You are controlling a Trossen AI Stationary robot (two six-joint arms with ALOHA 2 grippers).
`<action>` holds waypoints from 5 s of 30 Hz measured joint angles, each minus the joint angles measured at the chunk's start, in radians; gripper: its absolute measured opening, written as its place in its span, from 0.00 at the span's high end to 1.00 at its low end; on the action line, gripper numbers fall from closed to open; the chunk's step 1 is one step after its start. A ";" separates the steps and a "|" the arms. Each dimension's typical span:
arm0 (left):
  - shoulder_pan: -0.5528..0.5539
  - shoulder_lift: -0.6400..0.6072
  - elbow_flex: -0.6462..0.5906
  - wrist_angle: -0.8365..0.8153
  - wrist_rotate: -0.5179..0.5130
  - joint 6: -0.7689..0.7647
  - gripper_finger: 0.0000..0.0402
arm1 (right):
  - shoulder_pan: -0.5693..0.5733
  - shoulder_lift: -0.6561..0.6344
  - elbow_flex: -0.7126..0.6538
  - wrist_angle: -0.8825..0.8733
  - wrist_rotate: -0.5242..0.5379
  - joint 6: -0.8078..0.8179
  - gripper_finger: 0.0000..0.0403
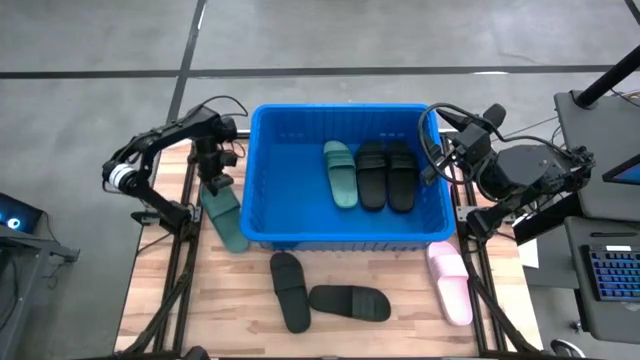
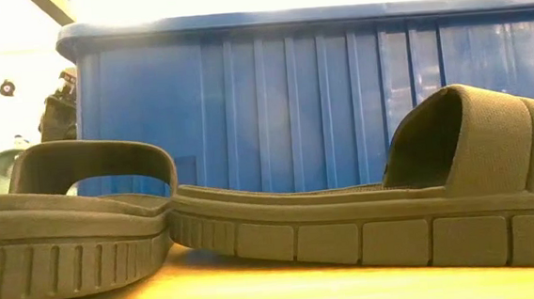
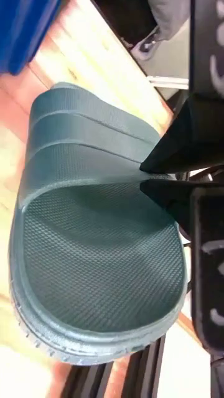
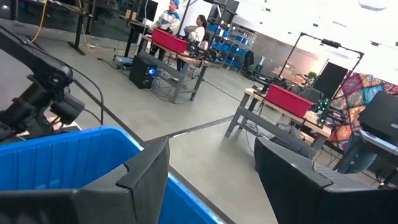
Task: Pick and place slides into bin
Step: Put the green slide into the blue container
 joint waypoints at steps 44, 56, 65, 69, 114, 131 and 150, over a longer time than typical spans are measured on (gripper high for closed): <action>-0.003 -0.412 0.306 0.000 -0.309 -0.029 1.00 | 0.000 0.000 0.000 0.000 0.001 0.023 0.44; -0.002 -0.446 0.550 0.000 -0.395 -0.021 1.00 | 0.000 0.000 0.000 0.000 0.001 0.027 0.44; -0.002 -0.444 0.773 0.011 -0.399 0.001 1.00 | 0.000 0.001 0.000 0.000 0.001 0.027 0.44; -0.002 -0.435 0.846 0.030 -0.343 0.003 1.00 | 0.000 0.001 0.000 0.000 0.001 0.027 0.44; -0.374 0.105 0.892 0.357 0.377 0.099 1.00 | 0.000 0.001 0.000 0.001 0.002 0.046 0.44; -0.461 0.380 0.890 0.168 0.137 0.178 1.00 | 0.000 0.001 0.000 0.000 0.002 0.046 0.44; -0.453 0.503 0.888 0.250 0.099 0.289 1.00 | 0.000 0.001 0.000 0.000 0.001 0.045 0.44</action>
